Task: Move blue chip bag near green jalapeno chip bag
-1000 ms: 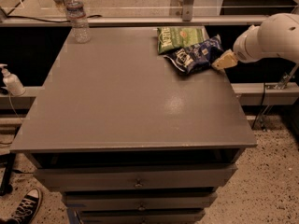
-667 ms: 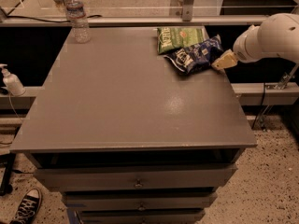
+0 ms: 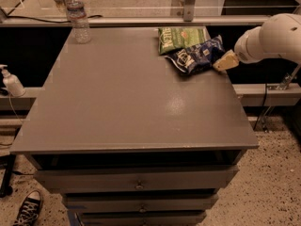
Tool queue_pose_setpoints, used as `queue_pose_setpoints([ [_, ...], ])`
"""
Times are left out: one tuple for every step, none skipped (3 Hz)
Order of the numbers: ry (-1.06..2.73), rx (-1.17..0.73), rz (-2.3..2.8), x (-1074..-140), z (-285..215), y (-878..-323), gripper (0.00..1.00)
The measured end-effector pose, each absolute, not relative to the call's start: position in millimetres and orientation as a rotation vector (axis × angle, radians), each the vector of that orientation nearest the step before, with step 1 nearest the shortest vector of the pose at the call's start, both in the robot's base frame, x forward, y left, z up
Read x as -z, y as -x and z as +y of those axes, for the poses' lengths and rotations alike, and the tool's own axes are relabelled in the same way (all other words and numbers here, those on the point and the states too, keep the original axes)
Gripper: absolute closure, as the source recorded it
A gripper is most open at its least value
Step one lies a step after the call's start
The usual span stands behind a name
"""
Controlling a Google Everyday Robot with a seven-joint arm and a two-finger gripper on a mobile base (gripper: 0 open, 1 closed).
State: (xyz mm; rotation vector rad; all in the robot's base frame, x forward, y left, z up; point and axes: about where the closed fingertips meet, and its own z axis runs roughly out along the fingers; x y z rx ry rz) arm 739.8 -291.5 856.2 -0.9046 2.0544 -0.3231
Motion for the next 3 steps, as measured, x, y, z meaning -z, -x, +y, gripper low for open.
queue_pose_setpoints([
  [0.904, 0.323, 2.054, -856.7, -291.6, -739.7, 0.42],
  [0.868, 0.336, 2.058, -899.3, -311.8, -717.6, 0.39],
  [0.846, 0.359, 2.075, -951.9, -334.9, -685.1, 0.16],
])
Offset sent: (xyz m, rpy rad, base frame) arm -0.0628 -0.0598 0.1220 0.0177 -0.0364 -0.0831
